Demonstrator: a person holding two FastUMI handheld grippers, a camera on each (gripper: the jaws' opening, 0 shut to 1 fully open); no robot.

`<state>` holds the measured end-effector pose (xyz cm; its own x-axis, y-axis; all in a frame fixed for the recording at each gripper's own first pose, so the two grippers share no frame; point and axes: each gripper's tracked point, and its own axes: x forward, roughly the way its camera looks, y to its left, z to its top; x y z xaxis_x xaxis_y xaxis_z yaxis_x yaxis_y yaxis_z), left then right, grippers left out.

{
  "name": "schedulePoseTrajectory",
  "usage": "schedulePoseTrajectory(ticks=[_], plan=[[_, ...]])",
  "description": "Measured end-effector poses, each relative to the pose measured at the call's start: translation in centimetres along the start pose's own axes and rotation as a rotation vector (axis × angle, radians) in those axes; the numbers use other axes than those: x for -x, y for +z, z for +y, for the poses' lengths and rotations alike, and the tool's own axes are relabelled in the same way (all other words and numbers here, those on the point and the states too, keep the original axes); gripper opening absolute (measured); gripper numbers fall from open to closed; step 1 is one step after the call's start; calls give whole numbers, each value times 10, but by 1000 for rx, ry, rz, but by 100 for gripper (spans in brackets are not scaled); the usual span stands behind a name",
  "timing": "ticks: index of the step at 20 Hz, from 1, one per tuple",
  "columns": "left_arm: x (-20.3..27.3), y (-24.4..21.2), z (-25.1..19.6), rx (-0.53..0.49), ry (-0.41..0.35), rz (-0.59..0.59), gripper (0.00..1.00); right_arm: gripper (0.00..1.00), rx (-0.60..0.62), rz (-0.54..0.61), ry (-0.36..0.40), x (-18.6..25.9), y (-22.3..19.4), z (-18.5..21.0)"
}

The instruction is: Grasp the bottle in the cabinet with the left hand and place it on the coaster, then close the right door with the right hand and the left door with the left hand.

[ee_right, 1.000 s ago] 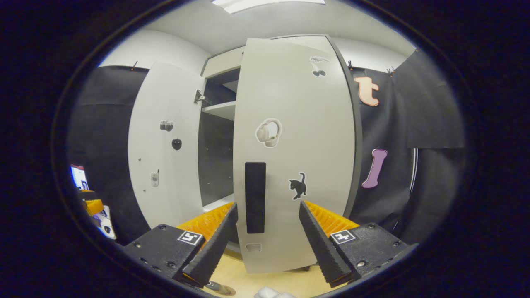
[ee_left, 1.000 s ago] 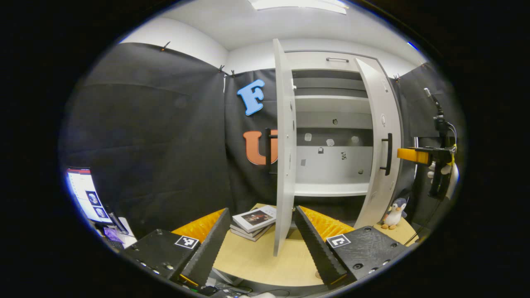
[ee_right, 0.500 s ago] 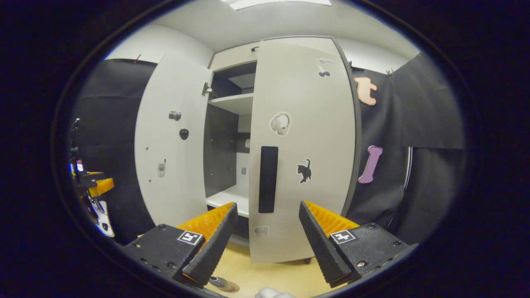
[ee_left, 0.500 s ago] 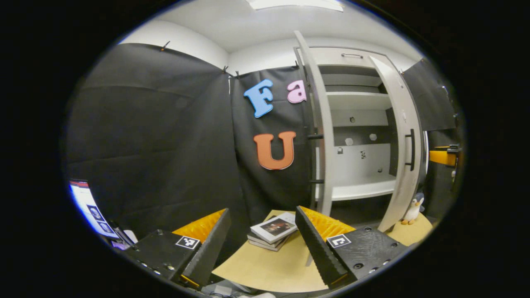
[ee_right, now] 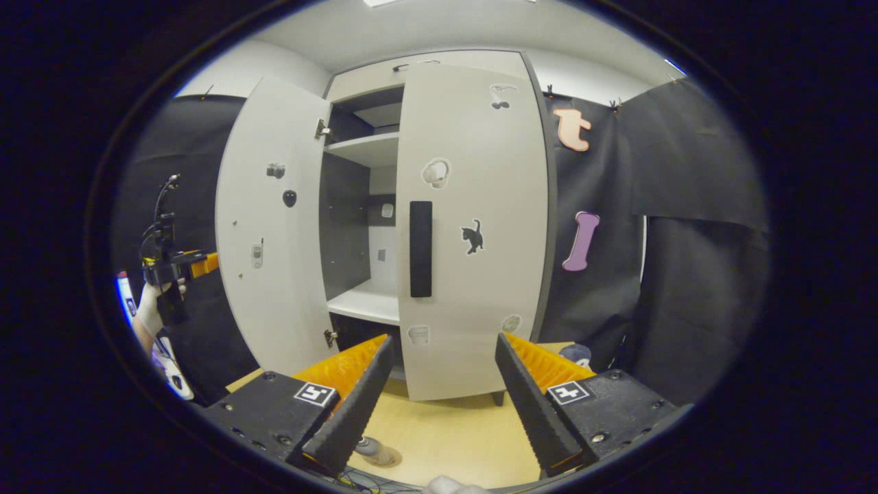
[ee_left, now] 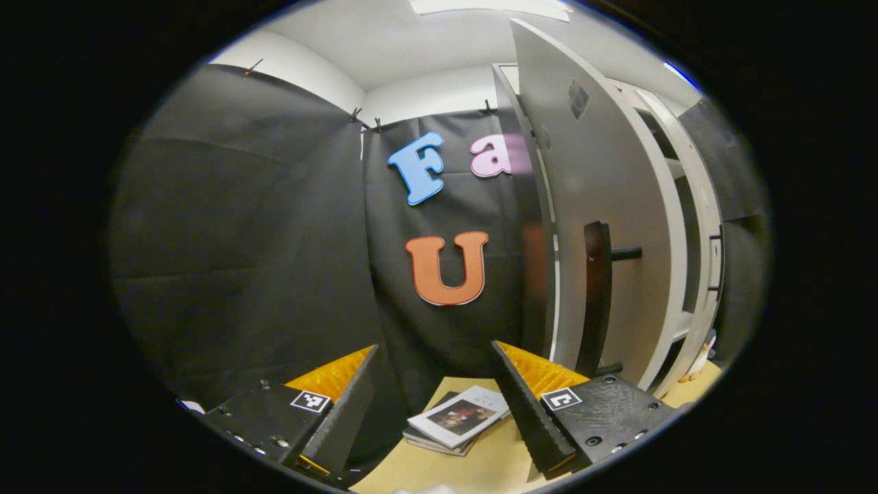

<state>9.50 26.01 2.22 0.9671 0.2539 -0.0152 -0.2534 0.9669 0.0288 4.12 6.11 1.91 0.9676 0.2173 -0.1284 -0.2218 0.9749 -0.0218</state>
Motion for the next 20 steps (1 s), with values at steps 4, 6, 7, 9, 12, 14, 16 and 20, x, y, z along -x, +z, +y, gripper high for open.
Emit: schedulePoseTrajectory(ticks=[4,6,7,9,12,14,16,20], plan=[[-8,8,-17,-16,-40,-25,98,97,-33,20,-25,6,-7,-10],[-7,12,-17,-27,-34,-51,95,96,-43,22,-27,7,-7,-13],[-8,10,-20,-14,-49,-53,93,97,-43,21,-29,7,-7,-15],[-8,11,-29,7,-82,-52,96,97,-42,21,-31,7,-7,-17],[-3,13,-46,-11,-111,-48,92,97,-47,18,-35,8,-7,-21],[2,14,-64,3,-142,-44,92,97,-50,19,-38,8,-7,-24],[3,18,-80,6,-168,-47,92,97,-52,21,-41,10,-8,-26],[6,20,-117,-8,-205,-58,92,98,-54,19,-56,15,-9,-33]])
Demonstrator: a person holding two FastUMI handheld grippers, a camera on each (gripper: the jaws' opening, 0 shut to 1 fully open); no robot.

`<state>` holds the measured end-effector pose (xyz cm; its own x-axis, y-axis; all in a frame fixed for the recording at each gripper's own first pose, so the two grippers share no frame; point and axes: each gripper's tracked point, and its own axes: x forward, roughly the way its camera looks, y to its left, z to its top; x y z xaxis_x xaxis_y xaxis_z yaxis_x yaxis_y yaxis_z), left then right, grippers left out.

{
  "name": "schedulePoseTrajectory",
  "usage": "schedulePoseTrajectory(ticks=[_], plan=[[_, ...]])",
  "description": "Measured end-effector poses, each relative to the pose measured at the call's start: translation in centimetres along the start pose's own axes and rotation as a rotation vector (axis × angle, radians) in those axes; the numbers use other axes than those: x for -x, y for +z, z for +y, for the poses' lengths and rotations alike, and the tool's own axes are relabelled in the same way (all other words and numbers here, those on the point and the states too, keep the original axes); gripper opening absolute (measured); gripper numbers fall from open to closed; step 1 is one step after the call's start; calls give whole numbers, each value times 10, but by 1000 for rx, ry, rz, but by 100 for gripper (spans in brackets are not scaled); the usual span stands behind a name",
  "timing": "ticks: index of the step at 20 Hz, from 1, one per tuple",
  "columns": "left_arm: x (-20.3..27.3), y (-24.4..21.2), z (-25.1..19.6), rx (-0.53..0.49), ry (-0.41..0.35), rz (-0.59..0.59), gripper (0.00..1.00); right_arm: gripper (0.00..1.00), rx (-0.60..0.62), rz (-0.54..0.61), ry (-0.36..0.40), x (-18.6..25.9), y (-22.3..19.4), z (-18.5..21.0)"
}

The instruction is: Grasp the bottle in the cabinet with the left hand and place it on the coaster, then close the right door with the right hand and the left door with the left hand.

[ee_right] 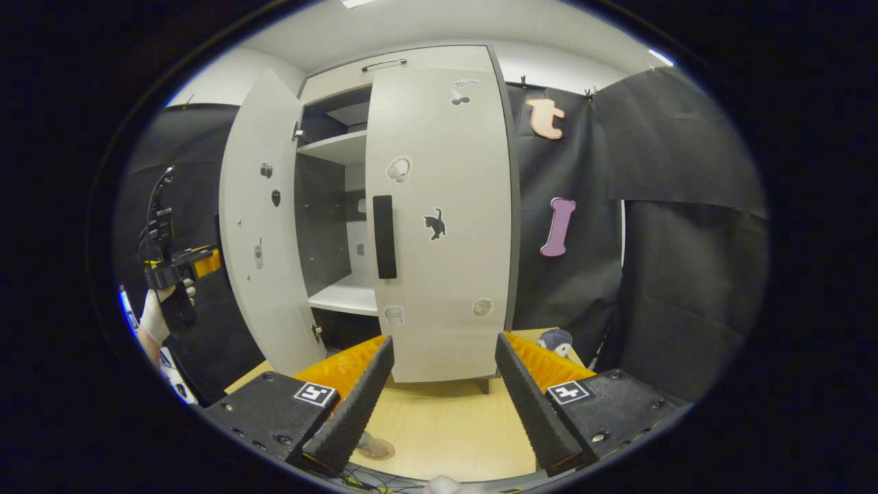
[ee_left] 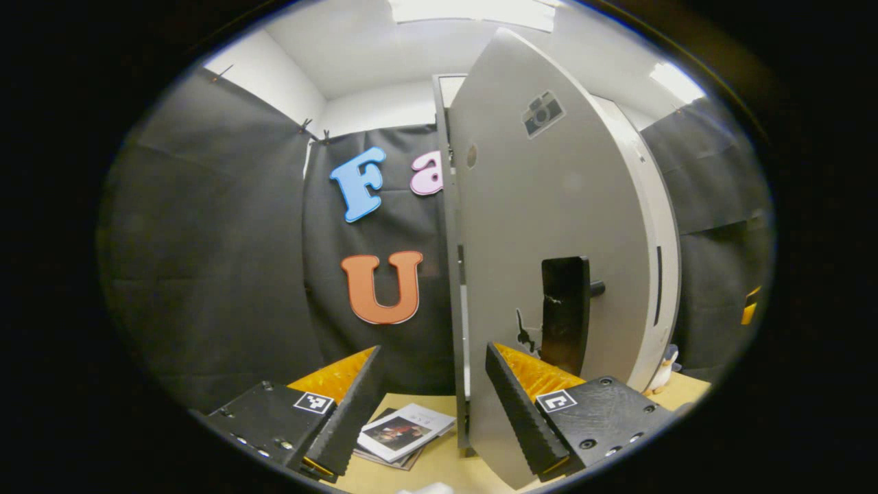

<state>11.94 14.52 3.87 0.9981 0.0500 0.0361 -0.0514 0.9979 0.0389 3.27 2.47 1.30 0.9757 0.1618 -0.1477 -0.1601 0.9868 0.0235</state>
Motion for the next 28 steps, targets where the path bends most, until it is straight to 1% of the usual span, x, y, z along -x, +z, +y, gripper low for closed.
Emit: schedulePoseTrajectory(ticks=[6,7,10,12,14,16,17,18,19,20,22,23,25,26,27,28], plan=[[-17,2,-52,27,-90,15,92,98,-4,-9,-26,6,3,-10],[-17,2,-57,18,-86,13,97,98,-6,-13,-30,7,5,-11],[-19,6,-61,-20,-74,0,97,96,-4,-20,-46,12,5,-14],[-16,5,-60,-12,-70,9,97,98,-7,-23,-55,13,6,-17],[-5,6,-56,7,-56,20,97,96,-8,-27,-64,12,7,-18],[7,13,-53,10,-42,5,97,97,-7,-29,-63,9,7,-16],[14,14,-51,8,-36,7,97,96,-7,-35,-61,8,9,-15],[21,14,-52,10,-35,12,97,98,-5,-38,-61,7,10,-14],[29,16,-53,15,-42,16,97,96,-4,-44,-61,5,11,-12],[37,16,-55,15,-47,17,97,98,0,-50,-61,4,12,-11],[51,16,-55,-4,-46,22,97,96,10,-55,-59,-1,13,-7],[58,12,-54,-7,-44,34,97,98,18,-57,-57,-3,13,-4],[73,2,-56,6,-49,63,97,96,22,-64,-49,-5,11,2],[80,-3,-56,10,-43,72,97,99,20,-69,-45,-6,10,6],[87,-10,-54,13,-33,93,97,99,20,-73,-42,-6,9,10],[96,-18,-51,22,-16,112,97,96,20,-77,-39,-6,8,13]])
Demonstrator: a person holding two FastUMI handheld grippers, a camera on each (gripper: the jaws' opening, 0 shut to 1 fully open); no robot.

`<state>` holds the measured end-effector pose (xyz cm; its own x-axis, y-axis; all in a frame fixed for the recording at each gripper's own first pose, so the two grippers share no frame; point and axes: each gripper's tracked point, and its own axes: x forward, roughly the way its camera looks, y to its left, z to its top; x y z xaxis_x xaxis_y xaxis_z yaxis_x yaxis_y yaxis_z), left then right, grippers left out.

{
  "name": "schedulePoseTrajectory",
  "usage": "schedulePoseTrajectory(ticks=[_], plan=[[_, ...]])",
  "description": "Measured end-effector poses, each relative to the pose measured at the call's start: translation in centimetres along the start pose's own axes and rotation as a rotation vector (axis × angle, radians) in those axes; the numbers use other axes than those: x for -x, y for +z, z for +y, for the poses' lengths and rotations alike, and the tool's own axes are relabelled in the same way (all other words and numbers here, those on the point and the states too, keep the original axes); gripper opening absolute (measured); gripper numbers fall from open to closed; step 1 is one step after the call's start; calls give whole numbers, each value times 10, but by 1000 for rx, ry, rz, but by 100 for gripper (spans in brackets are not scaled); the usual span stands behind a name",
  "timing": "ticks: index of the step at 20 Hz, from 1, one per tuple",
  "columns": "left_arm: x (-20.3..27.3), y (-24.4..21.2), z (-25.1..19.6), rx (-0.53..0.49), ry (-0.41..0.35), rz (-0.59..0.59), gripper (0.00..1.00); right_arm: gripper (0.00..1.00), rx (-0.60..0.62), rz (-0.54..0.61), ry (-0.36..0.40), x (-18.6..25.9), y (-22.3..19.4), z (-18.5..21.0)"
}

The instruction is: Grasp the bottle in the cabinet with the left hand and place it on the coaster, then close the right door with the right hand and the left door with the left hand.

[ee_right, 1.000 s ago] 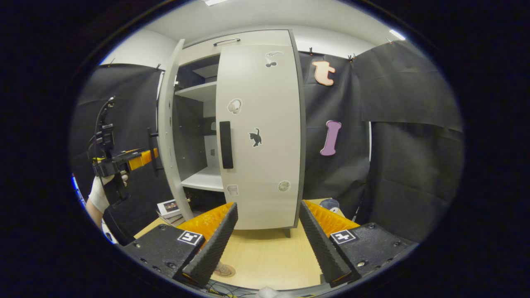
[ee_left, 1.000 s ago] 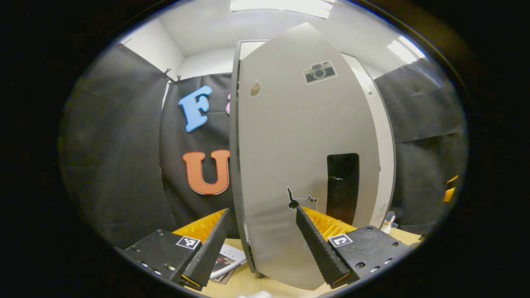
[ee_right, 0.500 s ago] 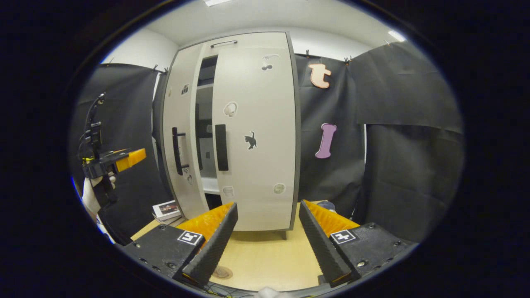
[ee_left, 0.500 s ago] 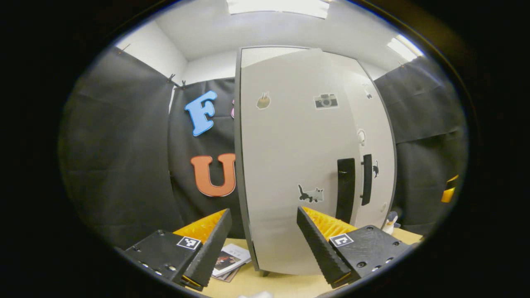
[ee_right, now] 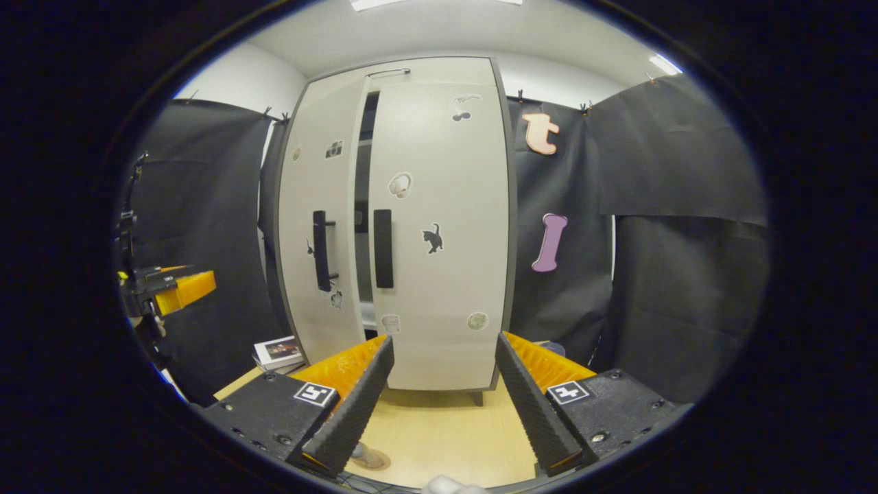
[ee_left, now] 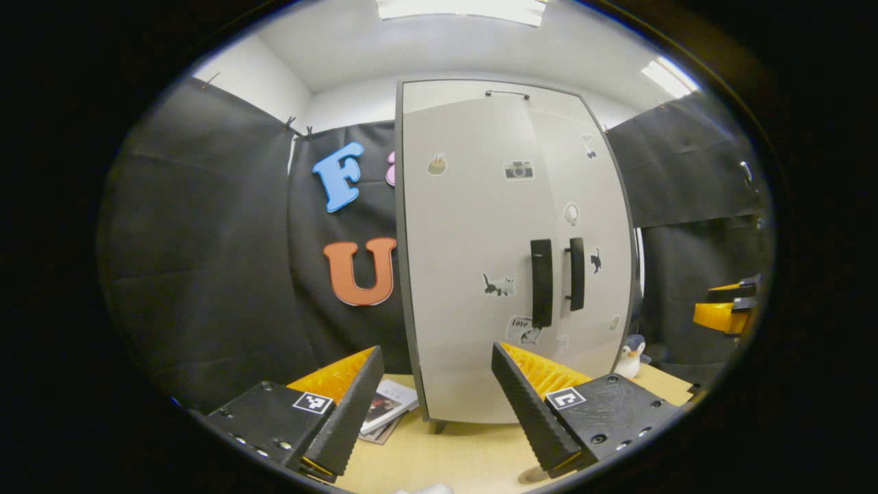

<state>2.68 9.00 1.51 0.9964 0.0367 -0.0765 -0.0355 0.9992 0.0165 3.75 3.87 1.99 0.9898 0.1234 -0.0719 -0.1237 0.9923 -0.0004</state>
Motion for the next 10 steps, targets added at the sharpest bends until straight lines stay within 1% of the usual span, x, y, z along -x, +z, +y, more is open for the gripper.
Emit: schedulePoseTrajectory(ticks=[3,4,7,10], plan=[[22,-21,8,31,41,27,98,96,0,-7,-5,2,-7,7],[27,-29,10,35,59,39,96,97,2,-4,-8,3,-11,7],[33,-39,8,21,64,53,96,97,12,6,-21,3,-17,6],[30,-38,3,28,45,50,98,96,15,4,-22,5,-16,7]])
